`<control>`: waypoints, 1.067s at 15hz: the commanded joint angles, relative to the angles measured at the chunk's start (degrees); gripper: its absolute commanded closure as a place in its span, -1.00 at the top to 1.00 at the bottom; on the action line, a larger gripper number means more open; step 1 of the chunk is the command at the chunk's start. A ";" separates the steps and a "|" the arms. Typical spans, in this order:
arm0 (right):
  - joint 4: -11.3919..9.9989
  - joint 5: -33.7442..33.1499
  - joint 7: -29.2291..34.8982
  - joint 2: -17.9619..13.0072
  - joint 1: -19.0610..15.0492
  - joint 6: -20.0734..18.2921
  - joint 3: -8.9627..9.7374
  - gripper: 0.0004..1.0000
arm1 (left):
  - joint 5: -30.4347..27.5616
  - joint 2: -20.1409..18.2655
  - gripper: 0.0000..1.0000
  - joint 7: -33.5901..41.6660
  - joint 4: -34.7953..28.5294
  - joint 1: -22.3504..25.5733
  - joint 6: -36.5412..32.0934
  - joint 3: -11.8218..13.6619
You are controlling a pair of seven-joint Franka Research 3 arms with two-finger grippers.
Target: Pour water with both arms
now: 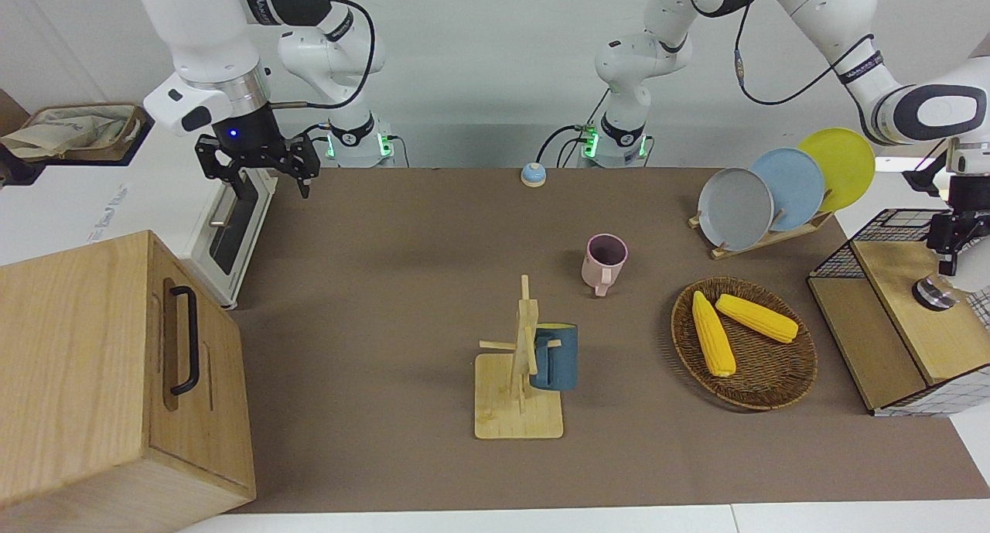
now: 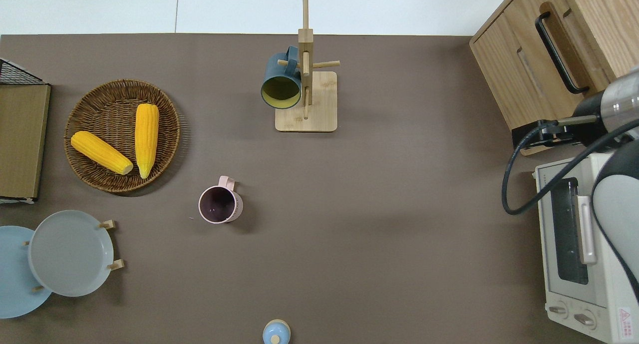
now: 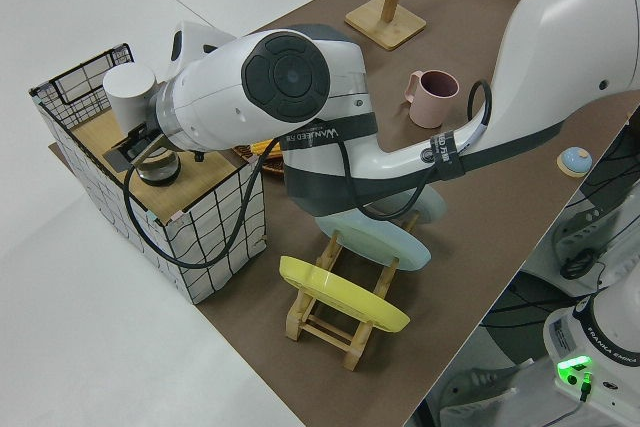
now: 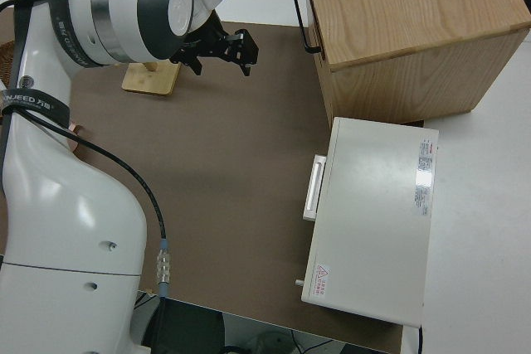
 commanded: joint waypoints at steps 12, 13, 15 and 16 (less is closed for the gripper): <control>0.01 1.12 -0.79 -0.45 -0.28 -0.72 0.06 0.98 | 20.46 -2.25 1.00 -15.04 6.82 0.42 -21.24 4.32; 0.01 1.12 -0.79 -0.45 -0.28 -0.72 0.06 0.98 | 24.14 -2.52 1.00 -17.85 7.87 0.42 -24.31 4.32; 0.01 1.12 -0.79 -0.45 -0.28 -0.72 0.06 0.98 | 30.04 -2.96 1.00 -23.04 10.32 -0.10 -31.34 4.32; 0.01 1.12 -0.79 -0.45 -0.28 -0.72 0.06 0.98 | 32.24 -3.48 1.00 -24.37 11.73 -0.36 -34.77 4.32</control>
